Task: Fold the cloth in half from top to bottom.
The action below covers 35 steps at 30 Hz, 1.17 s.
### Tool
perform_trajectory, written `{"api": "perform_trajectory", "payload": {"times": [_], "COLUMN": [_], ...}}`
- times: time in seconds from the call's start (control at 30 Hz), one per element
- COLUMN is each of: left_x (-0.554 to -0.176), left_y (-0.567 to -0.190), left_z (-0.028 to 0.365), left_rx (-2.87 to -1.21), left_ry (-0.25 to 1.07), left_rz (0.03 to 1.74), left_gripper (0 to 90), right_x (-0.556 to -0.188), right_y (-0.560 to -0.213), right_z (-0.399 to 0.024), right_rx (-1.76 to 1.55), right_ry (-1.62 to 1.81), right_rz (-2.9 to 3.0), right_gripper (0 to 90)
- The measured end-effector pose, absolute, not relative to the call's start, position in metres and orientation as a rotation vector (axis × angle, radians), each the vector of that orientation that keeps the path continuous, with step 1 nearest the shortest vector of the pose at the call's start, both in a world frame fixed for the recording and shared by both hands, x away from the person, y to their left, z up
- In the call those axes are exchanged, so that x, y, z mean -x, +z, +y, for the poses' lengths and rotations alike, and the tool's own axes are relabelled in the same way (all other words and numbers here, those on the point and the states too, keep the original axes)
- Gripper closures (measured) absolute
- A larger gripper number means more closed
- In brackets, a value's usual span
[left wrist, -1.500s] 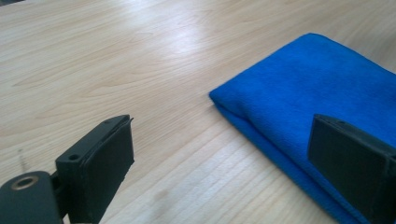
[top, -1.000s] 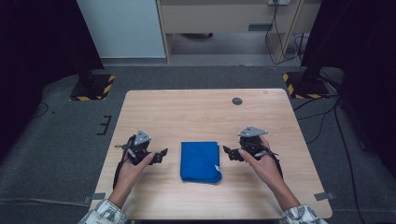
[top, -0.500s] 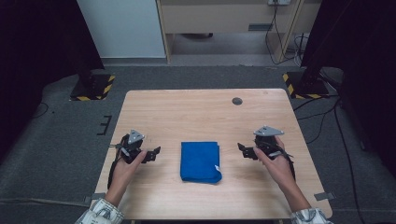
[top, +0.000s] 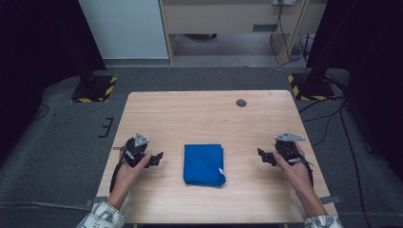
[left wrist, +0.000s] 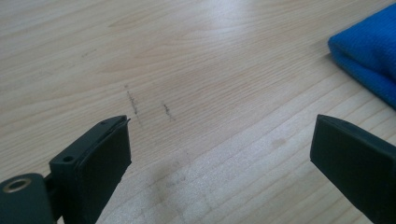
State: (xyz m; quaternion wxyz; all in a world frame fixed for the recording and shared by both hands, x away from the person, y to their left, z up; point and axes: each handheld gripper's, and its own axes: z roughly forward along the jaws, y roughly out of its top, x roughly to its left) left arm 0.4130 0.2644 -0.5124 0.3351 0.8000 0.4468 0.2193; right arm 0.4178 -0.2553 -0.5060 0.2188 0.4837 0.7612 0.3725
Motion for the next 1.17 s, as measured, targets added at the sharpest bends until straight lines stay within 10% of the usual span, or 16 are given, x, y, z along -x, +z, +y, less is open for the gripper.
{"api": "perform_trajectory", "payload": {"times": [1.17], "left_x": [-0.425], "left_y": [-0.537], "left_z": [0.267], "left_rx": [-2.093], "left_ry": [0.509], "left_rz": [1.233], "left_gripper": [0.8], "right_x": [-0.444], "right_y": [-0.540], "right_z": [-0.263], "right_rx": [-1.499], "right_ry": [0.856], "right_rz": [2.051], "right_gripper": [4.0]}}
